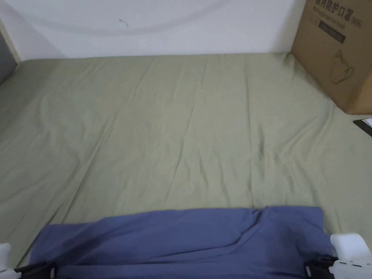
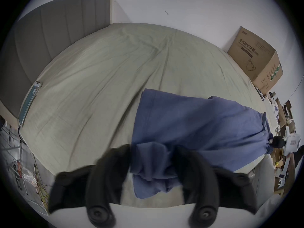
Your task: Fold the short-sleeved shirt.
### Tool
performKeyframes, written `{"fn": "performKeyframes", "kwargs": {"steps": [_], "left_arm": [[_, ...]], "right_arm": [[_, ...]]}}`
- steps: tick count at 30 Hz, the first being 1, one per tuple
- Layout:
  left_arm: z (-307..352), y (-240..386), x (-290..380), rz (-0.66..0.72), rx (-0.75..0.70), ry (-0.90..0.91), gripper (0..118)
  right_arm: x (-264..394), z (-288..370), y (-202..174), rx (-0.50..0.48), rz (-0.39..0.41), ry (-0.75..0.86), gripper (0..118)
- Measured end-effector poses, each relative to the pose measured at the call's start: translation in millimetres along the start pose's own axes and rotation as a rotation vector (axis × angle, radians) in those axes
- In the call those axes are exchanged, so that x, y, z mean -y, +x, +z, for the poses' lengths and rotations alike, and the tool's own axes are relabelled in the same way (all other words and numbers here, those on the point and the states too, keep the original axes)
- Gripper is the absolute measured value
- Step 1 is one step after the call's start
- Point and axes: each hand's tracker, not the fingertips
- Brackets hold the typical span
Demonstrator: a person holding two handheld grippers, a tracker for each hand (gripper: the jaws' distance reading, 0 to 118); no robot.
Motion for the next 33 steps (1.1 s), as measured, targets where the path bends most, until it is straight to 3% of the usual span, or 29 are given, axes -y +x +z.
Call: {"fn": "performKeyframes", "kwargs": {"steps": [1,2,6,9,10,12,13,14,15,20,24,25,26,28,29,33], "left_arm": [[2,0,-2,0.01,-0.052,-0.007,102],[-1,-7,-6,0.018,-0.076,-0.02,107],[34,-12,-13,0.097,0.046,0.058,107],[58,-13,-13,0.16,0.108,0.11,106],[66,-9,-11,0.172,0.113,0.13,97],[68,-11,-5,0.178,0.126,0.139,56],[67,-13,1,0.209,0.122,0.14,22],[63,-14,5,0.222,0.129,0.131,7],[61,-17,13,0.255,0.15,0.123,0],[53,-36,40,0.364,0.234,0.104,0],[48,-61,44,0.537,0.329,0.166,0],[43,-68,44,0.579,0.353,0.175,12],[41,-73,42,0.611,0.362,0.181,33],[29,-79,37,0.637,0.374,0.174,88],[21,-80,35,0.646,0.384,0.168,103],[-11,-81,27,0.694,0.487,0.128,107]], "right_arm": [[-1,5,-4,0.027,0.027,0.01,85],[-3,8,-6,0.032,0.04,0.014,90],[-20,42,-20,0.033,0.06,0.133,89],[-35,61,-41,-0.023,0.08,0.224,86],[-40,63,-51,-0.056,0.085,0.239,66],[-48,60,-72,-0.084,0.069,0.279,17],[-51,58,-85,-0.095,0.057,0.291,3],[-53,55,-95,-0.131,0.052,0.301,1],[-56,49,-107,-0.189,0.071,0.29,0],[-55,33,-167,-0.274,0.126,0.256,0],[-50,23,-203,-0.324,0.178,0.193,0],[-50,22,-210,-0.33,0.189,0.181,0],[-50,21,-214,-0.334,0.199,0.172,0],[-50,19,-223,-0.336,0.212,0.159,0],[-51,18,-225,-0.338,0.215,0.152,0],[-55,14,-233,-0.343,0.207,0.124,0]]}}
